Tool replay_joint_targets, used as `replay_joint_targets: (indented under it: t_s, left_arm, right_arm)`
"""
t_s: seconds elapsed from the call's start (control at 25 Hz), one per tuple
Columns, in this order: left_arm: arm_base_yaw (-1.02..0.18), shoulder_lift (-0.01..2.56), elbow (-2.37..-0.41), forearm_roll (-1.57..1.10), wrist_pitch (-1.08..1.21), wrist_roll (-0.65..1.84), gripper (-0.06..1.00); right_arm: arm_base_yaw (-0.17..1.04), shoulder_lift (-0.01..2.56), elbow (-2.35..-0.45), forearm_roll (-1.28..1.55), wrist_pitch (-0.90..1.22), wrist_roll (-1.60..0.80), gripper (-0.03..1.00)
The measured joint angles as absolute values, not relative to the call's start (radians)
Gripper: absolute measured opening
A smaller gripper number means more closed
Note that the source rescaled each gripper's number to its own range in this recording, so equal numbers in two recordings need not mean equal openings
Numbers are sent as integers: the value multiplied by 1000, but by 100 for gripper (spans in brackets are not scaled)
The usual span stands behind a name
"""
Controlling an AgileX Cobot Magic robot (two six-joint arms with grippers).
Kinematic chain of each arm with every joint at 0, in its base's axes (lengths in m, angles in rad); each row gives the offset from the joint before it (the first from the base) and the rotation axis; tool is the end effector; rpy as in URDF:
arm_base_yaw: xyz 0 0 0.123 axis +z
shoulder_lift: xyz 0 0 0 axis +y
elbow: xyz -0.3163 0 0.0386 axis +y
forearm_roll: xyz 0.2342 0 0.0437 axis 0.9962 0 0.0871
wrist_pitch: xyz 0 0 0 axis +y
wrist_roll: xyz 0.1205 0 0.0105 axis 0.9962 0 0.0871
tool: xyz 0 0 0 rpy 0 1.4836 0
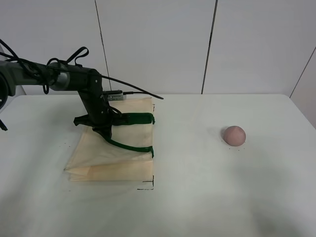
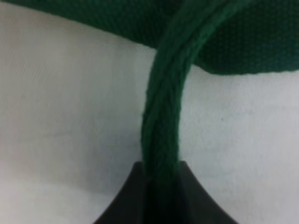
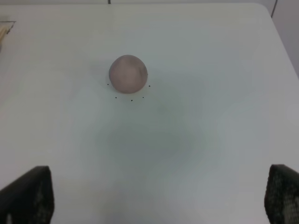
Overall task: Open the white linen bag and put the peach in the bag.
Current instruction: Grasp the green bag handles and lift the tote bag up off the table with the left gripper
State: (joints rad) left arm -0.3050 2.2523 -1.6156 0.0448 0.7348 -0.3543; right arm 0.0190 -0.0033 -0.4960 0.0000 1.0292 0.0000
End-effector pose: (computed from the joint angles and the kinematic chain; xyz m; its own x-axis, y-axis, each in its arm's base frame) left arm 0.4568 -0.1400 0.1243 -0.9603 -0.0284 -0.2777 -0.0116 0.9980 -0.0620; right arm -0.0225 -0.0004 0.2592 -0.4283 -0.0081 -0.9036 -0.0190 0.9998 0.0000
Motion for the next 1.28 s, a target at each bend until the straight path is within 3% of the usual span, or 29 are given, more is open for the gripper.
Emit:
replay_joint_targets:
  t_s: [0.16,0.44,0.6,1.04,1.28]
  left_arm:
    - [-305,2227,-1689,47,841,-347,0]
    - [-305,2158,-1987,46,1155,-236,0]
    - [-305,2131,-2132,42,1169,-189,0]
    - [-312,1951,-2145,21,1172,-171,0]
    - [-312,1932,-2145,15,1172,-165,0]
  right_arm:
    - [19,-3,-496,0,1029,0,100]
    - [19,-3,-496,0,1029,0,100]
    - [19,-3,-496,0,1029,0,100]
    - [19,10,-496,0,1029,0,100]
    - [19,304,-527,0,1020,0,100]
